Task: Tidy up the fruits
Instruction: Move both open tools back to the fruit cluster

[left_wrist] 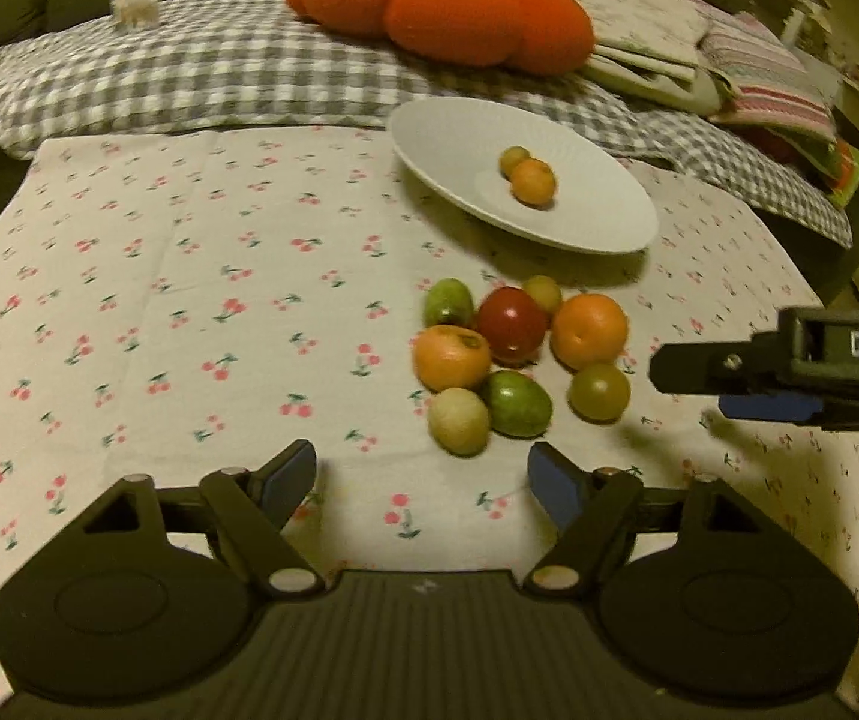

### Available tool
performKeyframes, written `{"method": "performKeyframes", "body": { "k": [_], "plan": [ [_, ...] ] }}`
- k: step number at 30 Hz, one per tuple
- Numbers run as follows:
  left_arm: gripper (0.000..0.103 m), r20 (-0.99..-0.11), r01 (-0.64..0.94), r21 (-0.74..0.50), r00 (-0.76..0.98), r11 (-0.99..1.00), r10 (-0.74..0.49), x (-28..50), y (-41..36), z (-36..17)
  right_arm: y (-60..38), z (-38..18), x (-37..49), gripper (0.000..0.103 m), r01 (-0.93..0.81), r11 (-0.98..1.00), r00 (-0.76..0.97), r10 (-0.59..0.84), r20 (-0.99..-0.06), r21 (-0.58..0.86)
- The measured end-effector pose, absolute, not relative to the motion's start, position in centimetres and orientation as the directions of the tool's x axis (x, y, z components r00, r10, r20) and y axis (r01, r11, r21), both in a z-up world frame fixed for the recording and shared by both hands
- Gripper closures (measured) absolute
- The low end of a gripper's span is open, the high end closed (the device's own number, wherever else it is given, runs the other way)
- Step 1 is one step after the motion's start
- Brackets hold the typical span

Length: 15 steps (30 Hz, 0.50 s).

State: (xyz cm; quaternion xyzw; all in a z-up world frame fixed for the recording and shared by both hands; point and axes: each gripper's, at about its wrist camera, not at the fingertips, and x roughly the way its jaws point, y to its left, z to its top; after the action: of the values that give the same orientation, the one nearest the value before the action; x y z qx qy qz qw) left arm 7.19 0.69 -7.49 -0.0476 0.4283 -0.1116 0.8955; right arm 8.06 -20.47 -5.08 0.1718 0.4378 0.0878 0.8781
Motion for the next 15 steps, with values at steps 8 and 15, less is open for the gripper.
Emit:
{"method": "performKeyframes", "body": {
  "k": [8,15],
  "plan": [
    [0.057,-0.745,0.195,-0.167,0.617,0.967,-0.253,8.2,-0.4,-8.3,-20.4,-5.5,8.6,0.023,0.008,0.924,0.596,0.303,-0.744,0.382],
    [0.079,-0.736,0.208,-0.176,0.621,0.962,-0.269,8.7,-0.6,-8.7,-20.1,-5.9,9.2,0.025,0.013,0.921,0.593,0.307,-0.744,0.390]
  ]
}}
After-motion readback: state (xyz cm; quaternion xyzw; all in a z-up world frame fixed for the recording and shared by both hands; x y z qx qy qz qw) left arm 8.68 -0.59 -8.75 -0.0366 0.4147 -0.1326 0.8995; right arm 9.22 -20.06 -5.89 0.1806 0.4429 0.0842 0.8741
